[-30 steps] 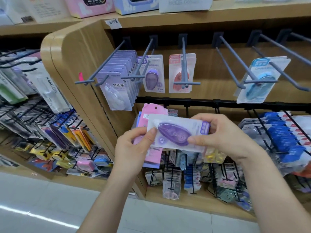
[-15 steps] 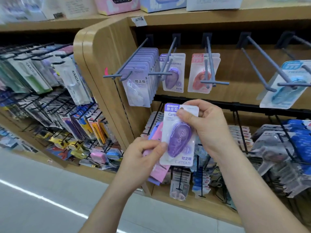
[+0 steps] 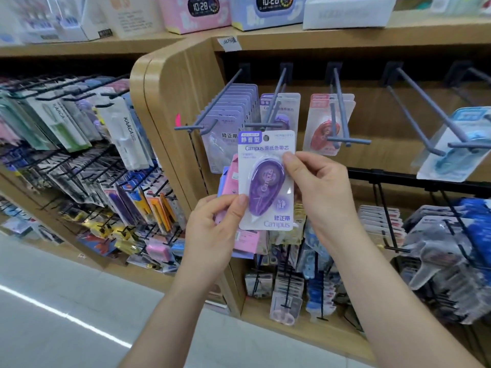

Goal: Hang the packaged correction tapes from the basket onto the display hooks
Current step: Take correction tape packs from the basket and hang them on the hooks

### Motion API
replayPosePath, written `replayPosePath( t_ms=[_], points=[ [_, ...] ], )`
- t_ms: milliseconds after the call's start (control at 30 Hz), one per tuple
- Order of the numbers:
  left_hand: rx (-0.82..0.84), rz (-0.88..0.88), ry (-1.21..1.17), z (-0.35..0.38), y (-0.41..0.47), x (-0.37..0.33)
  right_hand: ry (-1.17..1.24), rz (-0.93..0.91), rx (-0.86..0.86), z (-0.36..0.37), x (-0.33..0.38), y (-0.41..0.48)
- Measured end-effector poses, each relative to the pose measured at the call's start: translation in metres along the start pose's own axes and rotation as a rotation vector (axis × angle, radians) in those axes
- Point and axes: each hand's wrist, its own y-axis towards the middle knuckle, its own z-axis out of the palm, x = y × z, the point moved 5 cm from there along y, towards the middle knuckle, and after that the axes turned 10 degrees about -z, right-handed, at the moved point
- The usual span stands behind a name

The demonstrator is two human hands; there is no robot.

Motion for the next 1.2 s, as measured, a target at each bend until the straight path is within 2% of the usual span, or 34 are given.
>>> replayPosePath(
  t_ms=[267, 333, 400, 500, 533, 600, 733, 867, 1000, 1100, 1200],
  points=[
    [0.140, -0.102, -0.118, 0.008, 0.002, -0.009, -0.114, -0.040, -0.085, 0.002, -0.001, 0.013],
    [0.135, -0.113, -0.117, 0.008, 0.003, -0.010, -0.117, -0.026, -0.059, 0.003, -0.001, 0.012],
    [0.115, -0.138, -0.138, 0.008, 0.007, -0.009, -0.119, 0.059, 0.089, 0.000, -0.002, 0.003],
    [0.093, -0.147, -0.175, 0.006, 0.010, -0.008, -0.228, 0.251, 0.450, -0.007, -0.009, -0.025],
    [0.091, -0.139, -0.172, 0.006, 0.010, -0.008, -0.243, 0.292, 0.490, -0.009, -0.014, -0.033],
    [0.098, -0.133, -0.166, 0.008, 0.009, -0.007, -0.237, 0.307, 0.398, -0.011, -0.020, -0.036],
    [0.094, -0.140, -0.106, 0.005, 0.002, 0.005, -0.234, 0.233, 0.080, -0.011, -0.021, -0.015],
    [0.077, -0.167, -0.067, -0.003, -0.008, 0.026, -0.225, 0.273, -0.074, -0.005, -0.035, 0.012],
    [0.110, -0.187, -0.106, -0.002, -0.016, 0.025, -0.184, 0.287, -0.149, 0.004, -0.046, 0.032],
    [0.135, -0.184, -0.134, -0.002, -0.018, 0.020, -0.115, 0.371, -0.120, 0.005, -0.056, 0.032],
    [0.172, -0.179, -0.199, 0.000, -0.020, 0.014, -0.346, 0.373, -0.003, -0.006, -0.058, 0.018]
  ],
)
